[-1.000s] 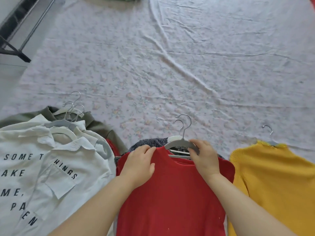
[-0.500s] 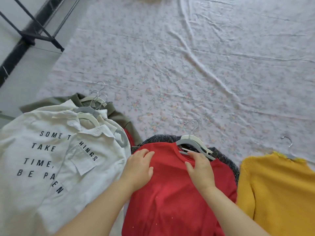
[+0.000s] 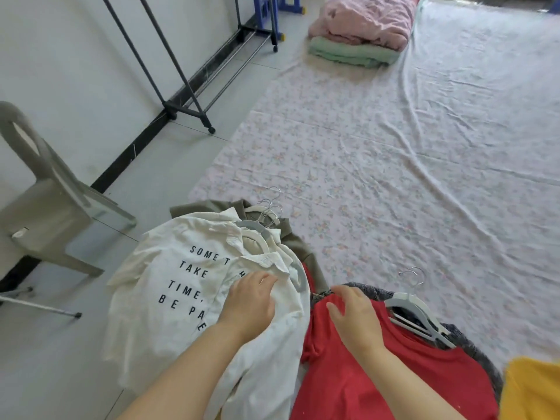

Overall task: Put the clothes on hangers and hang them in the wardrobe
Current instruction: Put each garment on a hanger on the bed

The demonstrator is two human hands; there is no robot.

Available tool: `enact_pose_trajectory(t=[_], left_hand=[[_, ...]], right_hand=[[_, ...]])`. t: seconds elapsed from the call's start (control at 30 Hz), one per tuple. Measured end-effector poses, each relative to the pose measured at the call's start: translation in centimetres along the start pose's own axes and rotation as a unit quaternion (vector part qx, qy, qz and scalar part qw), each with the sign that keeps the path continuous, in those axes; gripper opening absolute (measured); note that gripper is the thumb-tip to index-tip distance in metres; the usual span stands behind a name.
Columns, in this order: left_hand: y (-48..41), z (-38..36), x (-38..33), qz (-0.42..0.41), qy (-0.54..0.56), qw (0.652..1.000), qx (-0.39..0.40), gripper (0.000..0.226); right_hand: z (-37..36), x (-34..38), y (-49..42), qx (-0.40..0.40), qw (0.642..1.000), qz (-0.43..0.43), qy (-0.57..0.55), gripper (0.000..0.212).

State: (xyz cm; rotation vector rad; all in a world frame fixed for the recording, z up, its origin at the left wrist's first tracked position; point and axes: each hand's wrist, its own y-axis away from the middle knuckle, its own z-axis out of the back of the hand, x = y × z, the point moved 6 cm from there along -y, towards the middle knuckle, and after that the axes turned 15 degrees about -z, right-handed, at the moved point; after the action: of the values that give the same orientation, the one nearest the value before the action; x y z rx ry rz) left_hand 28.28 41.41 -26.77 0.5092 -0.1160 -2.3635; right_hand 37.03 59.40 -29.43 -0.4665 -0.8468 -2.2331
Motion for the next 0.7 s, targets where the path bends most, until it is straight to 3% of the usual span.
enact_pose_trajectory(t=[0.33, 0.5, 0.7], left_hand=[[-1.5, 0.2, 14.5, -0.014, 0.009, 1.000, 0.020, 0.047], [-2.0, -1.5, 19.9, -0.040, 0.012, 0.999, 0.025, 0.047], [-1.0, -4.0, 22.0, -0.066, 0.047, 0.996, 0.034, 0.048]], right_hand=[[-12.8, 9.6, -7.8, 0.024, 0.997, -0.007, 0.071, 0.032], [-17.8, 11.8, -13.3, -0.014, 0.992, -0.041, 0.117, 0.031], [-20.1, 11.7, -14.9, -0.061, 0.965, -0.061, 0.249, 0.022]])
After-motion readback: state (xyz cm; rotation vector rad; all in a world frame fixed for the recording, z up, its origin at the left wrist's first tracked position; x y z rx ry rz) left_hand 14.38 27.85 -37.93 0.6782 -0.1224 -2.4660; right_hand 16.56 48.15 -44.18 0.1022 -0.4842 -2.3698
